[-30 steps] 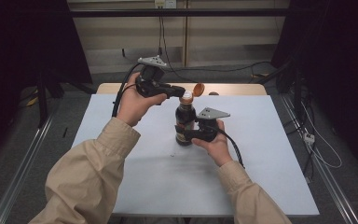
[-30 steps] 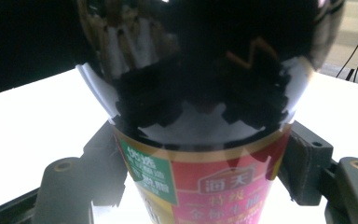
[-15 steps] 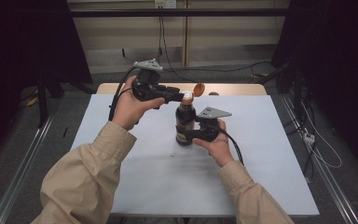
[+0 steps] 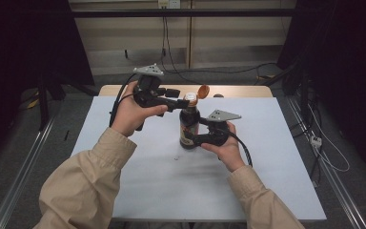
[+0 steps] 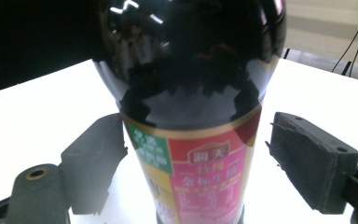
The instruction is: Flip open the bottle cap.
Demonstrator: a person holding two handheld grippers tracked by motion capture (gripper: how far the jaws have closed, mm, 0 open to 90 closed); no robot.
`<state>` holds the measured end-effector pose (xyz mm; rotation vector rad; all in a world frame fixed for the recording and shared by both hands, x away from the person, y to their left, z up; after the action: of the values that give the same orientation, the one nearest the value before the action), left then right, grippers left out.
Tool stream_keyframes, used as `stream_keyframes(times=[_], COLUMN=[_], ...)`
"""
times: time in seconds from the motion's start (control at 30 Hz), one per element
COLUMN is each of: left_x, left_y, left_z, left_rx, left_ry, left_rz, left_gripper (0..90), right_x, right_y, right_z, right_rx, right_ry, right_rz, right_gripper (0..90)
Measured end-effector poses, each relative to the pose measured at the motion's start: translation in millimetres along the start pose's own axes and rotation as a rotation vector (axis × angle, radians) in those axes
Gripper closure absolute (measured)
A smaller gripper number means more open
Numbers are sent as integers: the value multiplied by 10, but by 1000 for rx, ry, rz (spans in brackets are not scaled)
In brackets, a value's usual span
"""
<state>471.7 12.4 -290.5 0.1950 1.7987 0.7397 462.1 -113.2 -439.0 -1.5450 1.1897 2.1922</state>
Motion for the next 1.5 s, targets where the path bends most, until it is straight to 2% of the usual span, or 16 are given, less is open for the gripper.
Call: stream_keyframes(times=[0.2,0.33,0.43,0.63,0.73,0.87,0.97,1.03,1.2,1.5], left_x=[128,238,302,408,462,539,587,613,687,843], left_y=[21,20,14,6,0,-10,-22,-22,-13,-6], left_z=[12,48,57,61,70,77,77,73,92,121], left_rx=[7,13,16,16,21,26,29,30,19,-4], left_ry=[24,37,46,43,47,55,58,56,61,62], left_rz=[-18,-23,-29,-24,-38,-49,-47,-48,-46,-44], left_gripper=[344,322,308,274,251,228,205,194,152,102], right_x=[23,64,86,151,196,230,277,307,351,462], right_y=[57,116,164,243,276,334,370,394,461,552], right_z=[20,30,36,30,37,36,31,35,40,5], right_rx=[-20,-16,-23,-32,-35,-36,-27,-39,-42,-30], right_ry=[-12,5,-2,3,6,-3,0,-11,-12,-14], right_rz=[0,21,15,35,51,38,48,54,41,52], right_gripper=[168,168,166,147,126,124,121,116,109,102])
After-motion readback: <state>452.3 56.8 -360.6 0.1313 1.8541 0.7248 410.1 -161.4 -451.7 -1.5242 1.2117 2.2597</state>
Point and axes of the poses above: each handheld gripper's, and its own axes: y roughly backward along the jaws, x roughly out of its underside, z roughly to its left, the point moved 7 cm from there along -y, roughly forward along the jaws, and after that the axes turned 8 degrees about z, right-handed, at the moved point
